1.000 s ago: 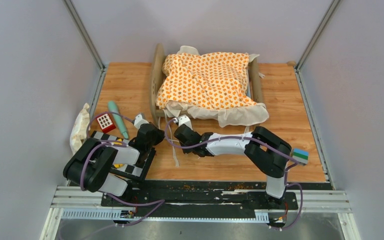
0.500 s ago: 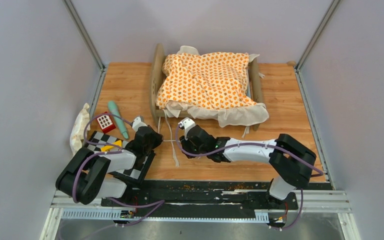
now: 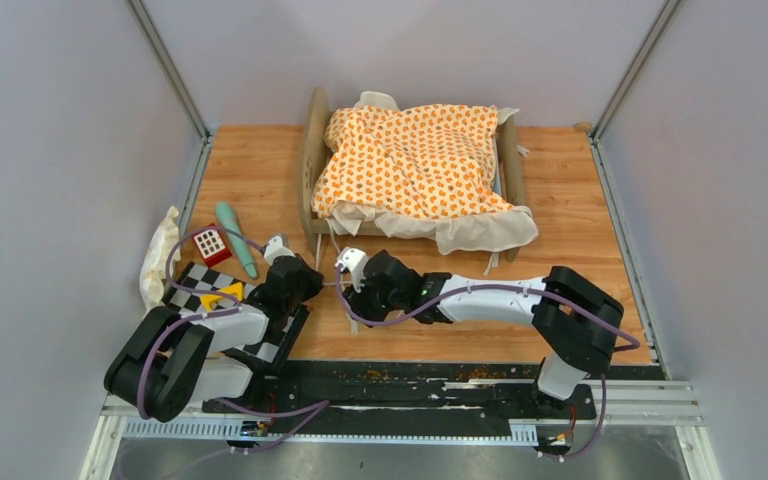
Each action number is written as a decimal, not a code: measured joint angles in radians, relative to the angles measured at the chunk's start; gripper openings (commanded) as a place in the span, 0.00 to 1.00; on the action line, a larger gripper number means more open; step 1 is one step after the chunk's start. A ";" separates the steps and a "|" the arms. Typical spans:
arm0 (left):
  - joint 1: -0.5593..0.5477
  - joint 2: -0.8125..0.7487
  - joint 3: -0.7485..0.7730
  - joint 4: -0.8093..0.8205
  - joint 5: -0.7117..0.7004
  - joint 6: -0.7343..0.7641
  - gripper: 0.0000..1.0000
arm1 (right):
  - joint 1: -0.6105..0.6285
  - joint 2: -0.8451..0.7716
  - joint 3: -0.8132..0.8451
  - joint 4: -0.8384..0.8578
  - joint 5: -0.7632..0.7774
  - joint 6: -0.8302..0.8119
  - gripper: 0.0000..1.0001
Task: Set up the pet bed
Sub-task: Tie the ropes to the bed frame.
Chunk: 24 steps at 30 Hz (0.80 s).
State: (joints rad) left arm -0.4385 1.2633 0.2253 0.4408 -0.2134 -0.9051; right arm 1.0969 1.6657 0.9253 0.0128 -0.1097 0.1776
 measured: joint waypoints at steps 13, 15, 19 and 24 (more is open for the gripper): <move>0.000 -0.127 0.005 -0.166 0.048 0.113 0.05 | -0.021 0.024 0.258 -0.342 -0.219 -0.823 0.60; 0.000 -0.144 0.013 -0.191 0.052 0.127 0.12 | -0.023 0.033 0.281 -0.385 -0.238 -0.946 0.66; 0.000 -0.167 0.037 -0.217 0.060 0.149 0.18 | -0.029 0.066 0.336 -0.474 -0.273 -1.145 0.80; 0.000 -0.169 0.090 -0.248 0.085 0.158 0.22 | -0.032 0.113 0.406 -0.545 -0.307 -1.346 0.81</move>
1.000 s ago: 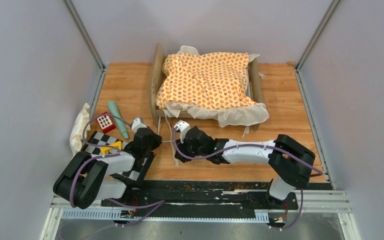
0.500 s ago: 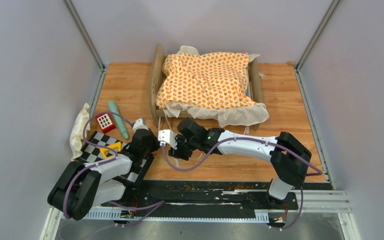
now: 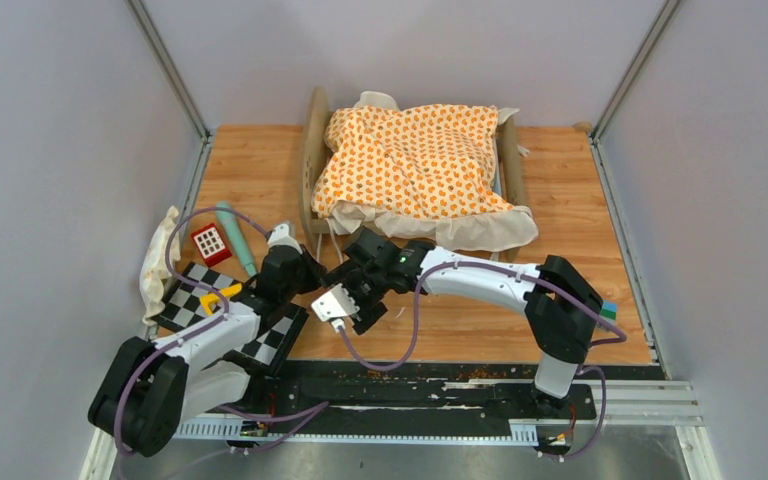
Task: Set up the pet bed
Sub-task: Tie the ropes to the bed frame.
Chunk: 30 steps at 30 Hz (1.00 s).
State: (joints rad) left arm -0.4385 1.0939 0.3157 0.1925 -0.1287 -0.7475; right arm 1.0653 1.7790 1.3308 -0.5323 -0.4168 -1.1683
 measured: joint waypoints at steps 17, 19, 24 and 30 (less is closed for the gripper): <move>0.039 -0.500 0.087 -0.414 -0.178 0.008 0.56 | -0.022 0.252 0.268 -0.353 -0.029 -0.456 0.76; 0.048 -0.547 0.088 -0.459 -0.200 0.009 0.56 | -0.021 0.277 0.286 -0.379 -0.021 -0.476 0.74; 0.054 -0.578 0.088 -0.527 -0.228 0.010 0.57 | -0.016 0.356 0.393 -0.468 -0.004 -0.510 0.70; 0.055 -0.575 0.088 -0.558 -0.229 0.010 0.57 | -0.007 0.425 0.485 -0.546 0.008 -0.540 0.63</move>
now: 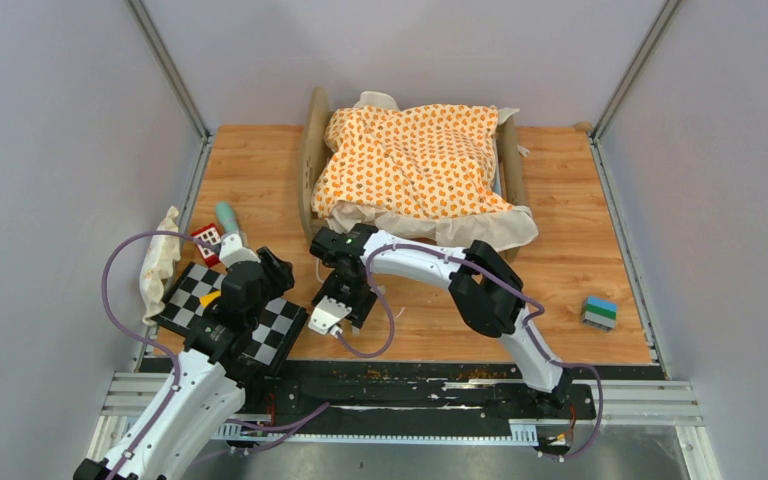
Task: Set up the pet bed
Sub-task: Tie the ropes to the bed frame.
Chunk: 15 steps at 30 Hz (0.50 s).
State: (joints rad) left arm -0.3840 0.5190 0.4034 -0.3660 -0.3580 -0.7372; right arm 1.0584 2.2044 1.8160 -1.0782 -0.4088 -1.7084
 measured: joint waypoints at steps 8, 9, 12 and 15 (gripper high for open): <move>0.003 0.000 0.000 -0.008 -0.001 0.005 0.57 | 0.002 0.096 0.132 -0.087 0.018 -0.026 0.54; 0.004 0.000 0.000 -0.010 -0.002 0.007 0.57 | 0.002 0.105 0.145 -0.096 0.018 -0.029 0.54; 0.007 0.000 0.000 -0.015 -0.003 0.011 0.57 | 0.002 0.124 0.172 -0.117 0.018 -0.034 0.52; 0.008 0.001 0.000 -0.019 -0.003 0.015 0.57 | 0.002 0.142 0.190 -0.138 0.018 -0.037 0.51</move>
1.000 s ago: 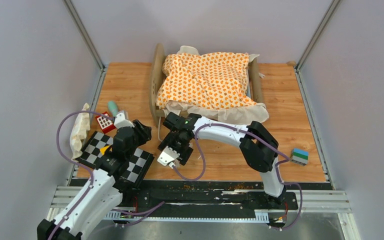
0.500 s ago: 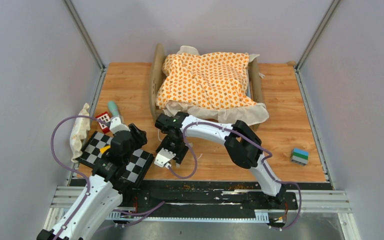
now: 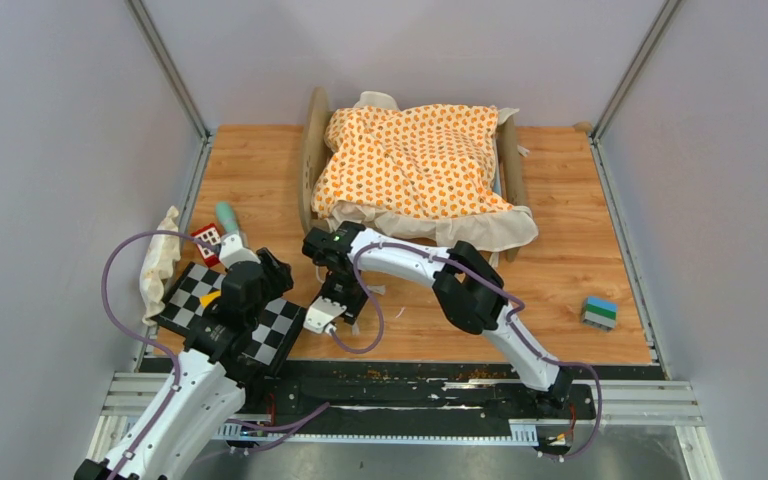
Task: Set up the pet bed
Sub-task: Tie the ropes to the bed frame.
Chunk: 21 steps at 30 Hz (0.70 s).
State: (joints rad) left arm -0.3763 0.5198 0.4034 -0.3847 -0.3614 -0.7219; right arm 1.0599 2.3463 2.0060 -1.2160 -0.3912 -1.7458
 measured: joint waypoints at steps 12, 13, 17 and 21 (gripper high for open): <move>0.007 0.004 0.014 -0.008 -0.008 0.022 0.57 | 0.000 0.035 0.050 -0.053 0.000 -0.006 0.40; 0.007 0.004 0.014 -0.008 -0.008 0.022 0.57 | 0.000 0.035 0.050 -0.055 0.000 -0.006 0.40; 0.010 0.003 0.014 -0.008 -0.008 0.022 0.57 | 0.000 0.037 0.050 -0.060 0.000 -0.006 0.36; 0.011 -0.003 0.014 -0.010 -0.008 0.022 0.57 | 0.000 0.040 0.056 -0.075 0.003 -0.006 0.27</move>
State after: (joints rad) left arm -0.3649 0.5167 0.4179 -0.3946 -0.3691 -0.7002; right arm 1.0603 2.3867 2.0621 -1.2911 -0.3882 -1.7519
